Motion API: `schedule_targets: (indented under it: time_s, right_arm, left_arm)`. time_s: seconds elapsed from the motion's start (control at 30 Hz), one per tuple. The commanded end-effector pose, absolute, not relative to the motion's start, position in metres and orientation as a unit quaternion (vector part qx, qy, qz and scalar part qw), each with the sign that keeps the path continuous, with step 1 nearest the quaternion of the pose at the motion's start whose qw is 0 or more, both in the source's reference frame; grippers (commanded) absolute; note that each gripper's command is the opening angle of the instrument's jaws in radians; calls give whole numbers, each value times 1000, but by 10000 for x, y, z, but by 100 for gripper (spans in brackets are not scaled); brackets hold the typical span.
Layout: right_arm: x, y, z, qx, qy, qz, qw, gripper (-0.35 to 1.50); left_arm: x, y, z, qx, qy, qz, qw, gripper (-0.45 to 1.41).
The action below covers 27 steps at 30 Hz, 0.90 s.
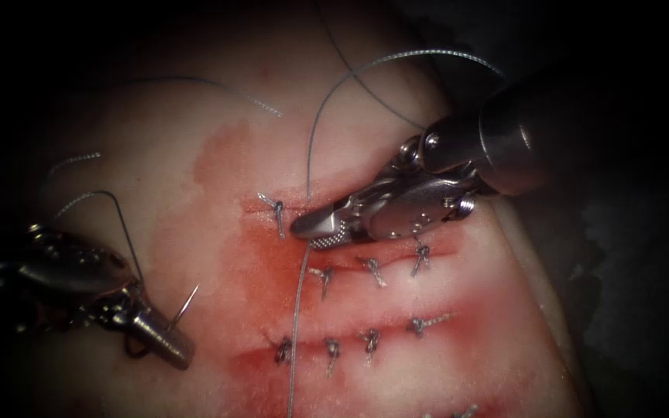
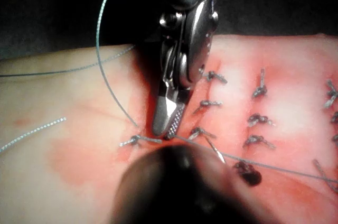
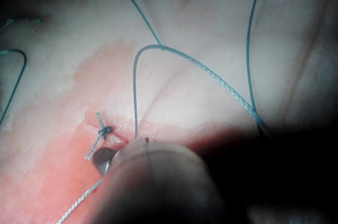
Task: Wound Closure
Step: Pull the thread through the tissue using the right gripper, leaving only a short tail on the top half of the tissue
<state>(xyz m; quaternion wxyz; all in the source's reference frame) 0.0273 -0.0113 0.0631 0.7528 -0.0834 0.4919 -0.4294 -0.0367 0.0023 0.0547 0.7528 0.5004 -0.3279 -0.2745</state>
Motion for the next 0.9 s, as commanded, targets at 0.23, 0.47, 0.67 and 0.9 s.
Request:
schedule_targets:
  time_s: [0.23, 0.47, 0.67, 0.9]
  right_arm:
    - [284, -114, 636, -86, 496, -425, 753, -23]
    - [267, -116, 629, -92, 496, -445, 740, -35]
    - [238, -118, 613, -105, 488, -453, 738, -35]
    - [175, -129, 561, -162, 454, -446, 754, -35]
  left_arm:
    - [-373, 28, 552, 501, -326, -277, 752, -28]
    - [-373, 28, 552, 501, -325, -277, 753, -28]
    - [-372, 30, 553, 501, -321, -274, 755, -28]
    - [-371, 37, 564, 479, -307, -286, 771, -33]
